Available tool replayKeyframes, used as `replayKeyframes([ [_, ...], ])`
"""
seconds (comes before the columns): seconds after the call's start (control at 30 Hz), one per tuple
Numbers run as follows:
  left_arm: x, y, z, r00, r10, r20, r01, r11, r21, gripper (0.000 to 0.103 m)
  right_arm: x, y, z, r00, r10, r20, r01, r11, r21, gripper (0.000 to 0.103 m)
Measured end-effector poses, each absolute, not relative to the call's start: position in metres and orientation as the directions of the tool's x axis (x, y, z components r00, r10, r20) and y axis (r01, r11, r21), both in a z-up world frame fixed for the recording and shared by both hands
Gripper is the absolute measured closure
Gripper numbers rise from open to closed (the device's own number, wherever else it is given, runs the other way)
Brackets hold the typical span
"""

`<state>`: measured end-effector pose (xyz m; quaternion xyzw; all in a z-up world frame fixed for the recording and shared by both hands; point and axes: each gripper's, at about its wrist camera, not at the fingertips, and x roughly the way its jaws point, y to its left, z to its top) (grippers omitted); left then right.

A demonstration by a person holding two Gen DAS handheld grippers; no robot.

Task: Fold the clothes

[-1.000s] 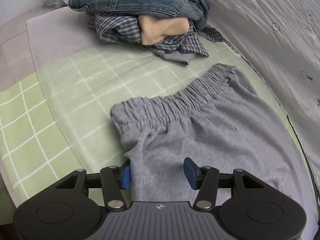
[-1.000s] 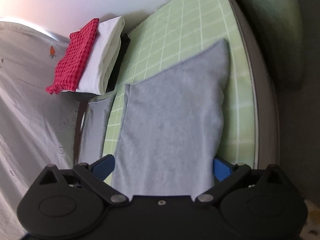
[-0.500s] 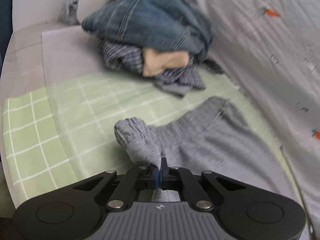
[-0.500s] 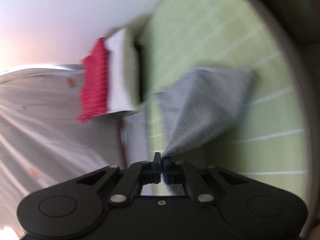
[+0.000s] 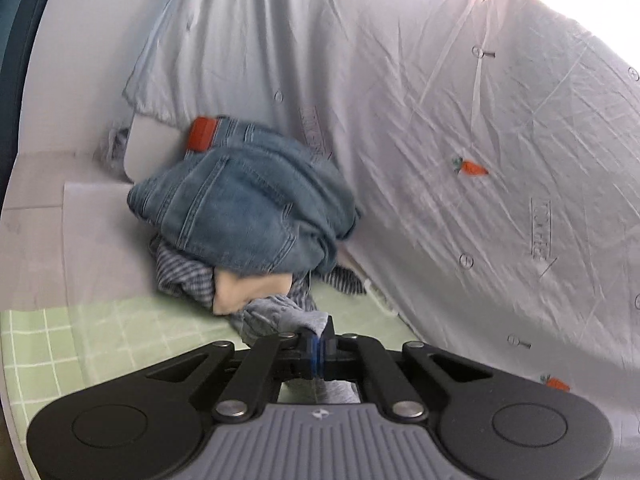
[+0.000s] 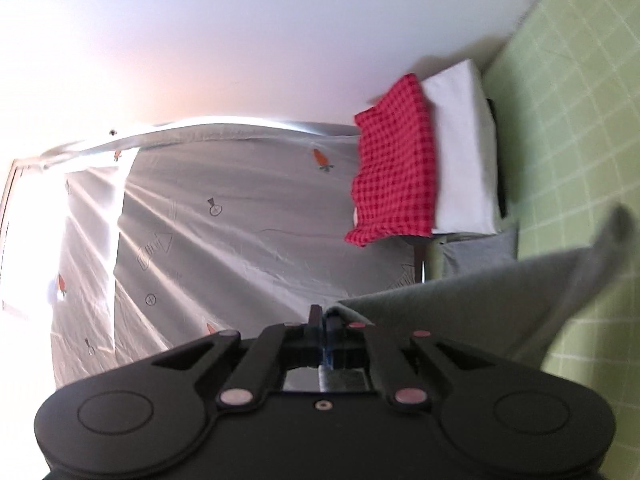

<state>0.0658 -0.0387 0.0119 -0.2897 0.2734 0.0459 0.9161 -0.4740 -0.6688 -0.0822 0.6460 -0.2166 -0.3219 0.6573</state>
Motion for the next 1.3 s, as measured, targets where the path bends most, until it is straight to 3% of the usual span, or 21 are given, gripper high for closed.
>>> replayKeyframes([
  [0.17,0.076,-0.049,0.004,0.835,-0.039,-0.549,-0.293,0.813,-0.503,0.103,-0.456,-0.684,-0.065,0.704,-0.702,-0.108,0.167,0.015,0.986,0.101],
  [0.4,0.096,-0.068,-0.003,0.817,0.011,-0.577,-0.344,0.812,-0.472,0.103,-0.402,-0.726,-0.075,0.716,-0.659,-0.231,0.298,-0.012,0.955,0.101],
  [0.67,0.176,-0.131,-0.015,0.819,-0.032,-0.573,-0.263,0.867,-0.424,0.103,-0.273,-0.826,-0.060,0.733,-0.571,-0.370,0.535,0.149,0.832,0.101],
  [0.77,0.234,-0.165,-0.037,0.778,-0.044,-0.627,-0.255,0.890,-0.378,0.092,-0.200,-0.864,-0.068,0.710,-0.542,-0.449,0.636,0.220,0.740,0.101],
  [0.8,0.251,-0.175,-0.045,0.747,-0.048,-0.663,-0.255,0.900,-0.353,0.078,-0.174,-0.875,-0.071,0.692,-0.536,-0.484,0.676,0.246,0.695,0.092],
  [0.83,0.264,-0.184,-0.051,0.719,-0.046,-0.694,-0.254,0.911,-0.324,0.072,-0.147,-0.879,-0.075,0.641,-0.543,-0.542,0.748,0.287,0.598,0.072],
  [0.9,0.267,-0.195,-0.058,0.698,-0.055,-0.714,-0.226,0.929,-0.293,0.064,-0.110,-0.876,-0.081,0.553,-0.558,-0.619,0.833,0.357,0.423,0.058],
  [0.93,0.264,-0.199,-0.061,0.692,-0.062,-0.719,-0.209,0.937,-0.281,0.060,-0.109,-0.868,-0.086,0.541,-0.560,-0.628,0.841,0.367,0.398,0.050],
  [1.0,0.246,-0.200,-0.068,0.674,-0.065,-0.736,-0.204,0.941,-0.270,0.042,-0.108,-0.853,-0.094,0.517,-0.565,-0.643,0.855,0.383,0.350,0.035],
  [1.03,0.236,-0.197,-0.072,0.660,-0.062,-0.748,-0.218,0.938,-0.270,0.040,-0.117,-0.843,-0.100,0.505,-0.568,-0.650,0.863,0.364,0.351,0.029],
  [1.3,0.165,-0.188,-0.126,0.466,-0.141,-0.874,-0.303,0.902,-0.307,0.040,-0.198,-0.775,-0.167,0.351,-0.486,-0.801,0.936,0.164,0.311,0.029],
])
